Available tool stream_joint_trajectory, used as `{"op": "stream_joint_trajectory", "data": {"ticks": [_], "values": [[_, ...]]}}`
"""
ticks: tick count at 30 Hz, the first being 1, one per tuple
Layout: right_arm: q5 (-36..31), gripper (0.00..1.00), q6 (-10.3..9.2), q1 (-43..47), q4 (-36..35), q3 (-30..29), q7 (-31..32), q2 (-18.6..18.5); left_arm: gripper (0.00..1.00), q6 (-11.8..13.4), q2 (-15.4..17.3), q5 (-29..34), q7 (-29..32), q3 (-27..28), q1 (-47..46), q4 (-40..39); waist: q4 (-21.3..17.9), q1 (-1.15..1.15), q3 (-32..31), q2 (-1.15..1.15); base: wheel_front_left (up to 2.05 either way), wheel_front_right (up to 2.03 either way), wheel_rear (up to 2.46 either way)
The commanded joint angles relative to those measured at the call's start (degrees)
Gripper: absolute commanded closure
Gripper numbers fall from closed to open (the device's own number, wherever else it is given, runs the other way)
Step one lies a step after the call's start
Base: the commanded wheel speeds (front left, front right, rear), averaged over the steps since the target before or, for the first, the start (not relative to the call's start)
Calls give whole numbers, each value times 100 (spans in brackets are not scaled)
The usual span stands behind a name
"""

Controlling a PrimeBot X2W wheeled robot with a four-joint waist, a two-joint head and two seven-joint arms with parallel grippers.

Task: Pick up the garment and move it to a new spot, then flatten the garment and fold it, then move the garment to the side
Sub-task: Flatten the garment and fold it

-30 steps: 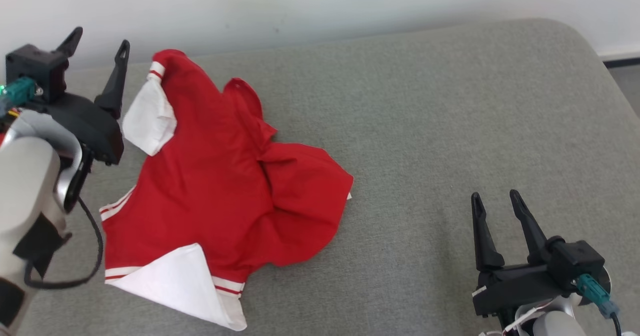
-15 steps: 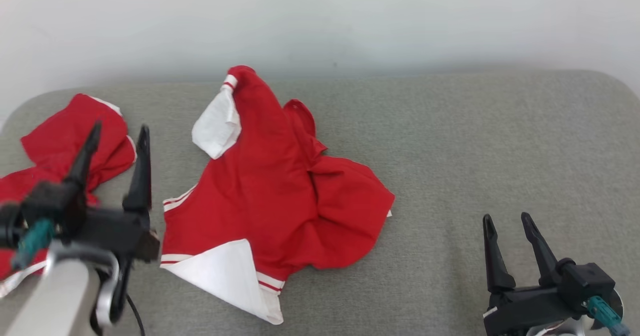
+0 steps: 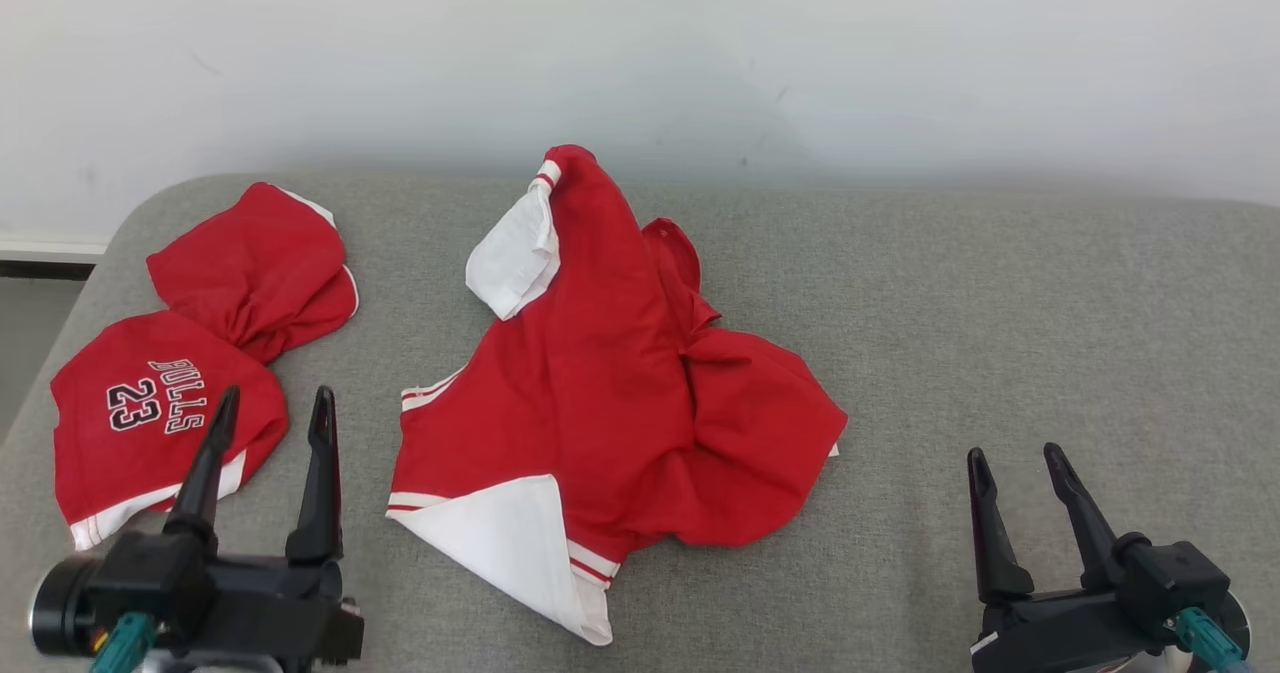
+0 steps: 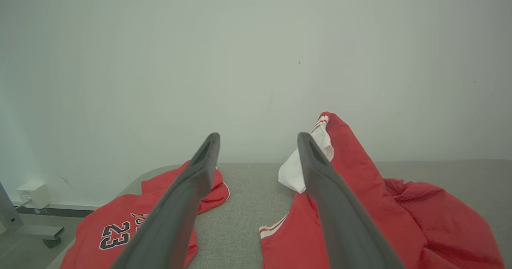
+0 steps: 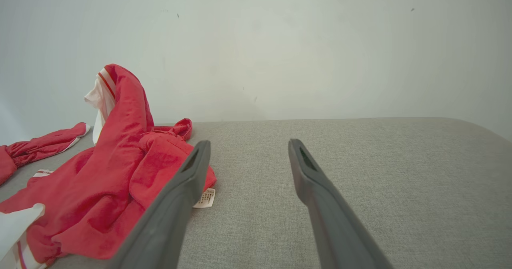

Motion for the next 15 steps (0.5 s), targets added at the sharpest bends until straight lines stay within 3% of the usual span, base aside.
{"op": "stream_joint_trajectory", "data": {"ticks": [1,7,15], "values": [[31,0,-13,48,7,10,-3,-25,0,-35,-64,73,-18,62,129,-49,7,1,10,0,0,0,0],[52,0,-13,97,58,-7,-3,-25,0,-148,-552,447,-18,466,702,-206,-2,1,46,0,0,0,0],[90,0,-13,123,151,-26,-3,-41,0,-518,-1076,812,-18,836,1035,-104,48,1,109,0,0,0,0]]}}
